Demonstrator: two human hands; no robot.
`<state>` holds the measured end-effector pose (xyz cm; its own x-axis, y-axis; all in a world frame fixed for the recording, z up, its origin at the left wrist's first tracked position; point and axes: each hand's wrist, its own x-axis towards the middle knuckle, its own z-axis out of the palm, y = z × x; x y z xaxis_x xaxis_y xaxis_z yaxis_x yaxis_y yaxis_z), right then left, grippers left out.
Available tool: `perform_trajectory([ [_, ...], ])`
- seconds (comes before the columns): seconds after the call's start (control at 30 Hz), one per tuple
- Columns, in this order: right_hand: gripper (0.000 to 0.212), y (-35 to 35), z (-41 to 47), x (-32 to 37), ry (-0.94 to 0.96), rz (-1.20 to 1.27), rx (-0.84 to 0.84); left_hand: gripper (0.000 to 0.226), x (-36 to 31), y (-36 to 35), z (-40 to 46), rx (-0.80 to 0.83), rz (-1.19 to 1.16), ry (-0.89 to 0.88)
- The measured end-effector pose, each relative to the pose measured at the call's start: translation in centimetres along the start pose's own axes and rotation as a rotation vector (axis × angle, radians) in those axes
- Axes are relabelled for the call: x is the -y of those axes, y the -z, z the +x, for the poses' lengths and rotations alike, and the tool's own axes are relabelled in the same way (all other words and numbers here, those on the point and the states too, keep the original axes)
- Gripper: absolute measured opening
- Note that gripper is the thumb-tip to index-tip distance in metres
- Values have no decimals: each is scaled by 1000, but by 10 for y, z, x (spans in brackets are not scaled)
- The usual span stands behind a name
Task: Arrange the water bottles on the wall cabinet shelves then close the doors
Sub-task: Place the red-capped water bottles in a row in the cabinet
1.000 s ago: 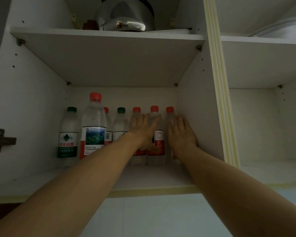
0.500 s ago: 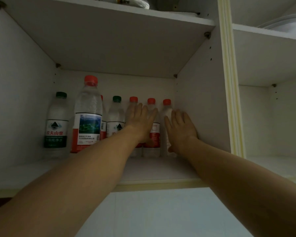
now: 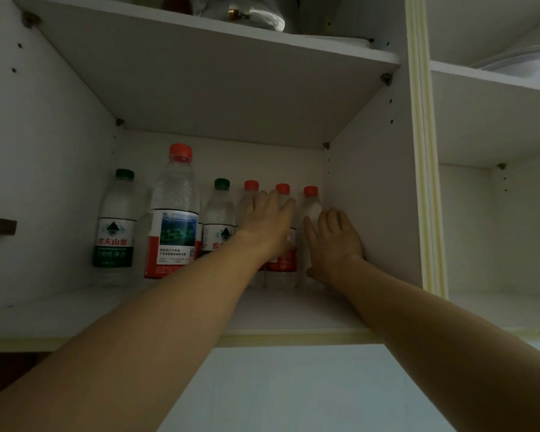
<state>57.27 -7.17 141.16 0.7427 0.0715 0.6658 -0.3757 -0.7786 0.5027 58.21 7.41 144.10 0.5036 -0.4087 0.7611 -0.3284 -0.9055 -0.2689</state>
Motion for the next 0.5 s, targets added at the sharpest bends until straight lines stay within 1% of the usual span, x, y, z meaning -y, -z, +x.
perform_trajectory([
  [0.13, 51, 14, -8, -1, 40, 231, -162, 67, -12, 41, -28, -172, -110, -46],
  [0.17, 48, 17, -10, -2, 63, 290, -180, 61, -11, 51, -39, -230, -133, -57],
  [0.27, 55, 30, -17, -4, 115, 506, -193, 45, 2, 82, -77, -384, -182, -93],
  [0.37, 61, 54, -29, 1, 146, 706, -168, 34, 25, 102, -116, -465, -192, -100],
  [0.43, 55, 70, -41, 6, 177, 783, -141, 30, 38, 103, -145, -500, -251, -21],
  [0.5, 42, 81, -60, 11, 205, 875, -137, 26, 44, 95, -175, -520, -362, 93],
])
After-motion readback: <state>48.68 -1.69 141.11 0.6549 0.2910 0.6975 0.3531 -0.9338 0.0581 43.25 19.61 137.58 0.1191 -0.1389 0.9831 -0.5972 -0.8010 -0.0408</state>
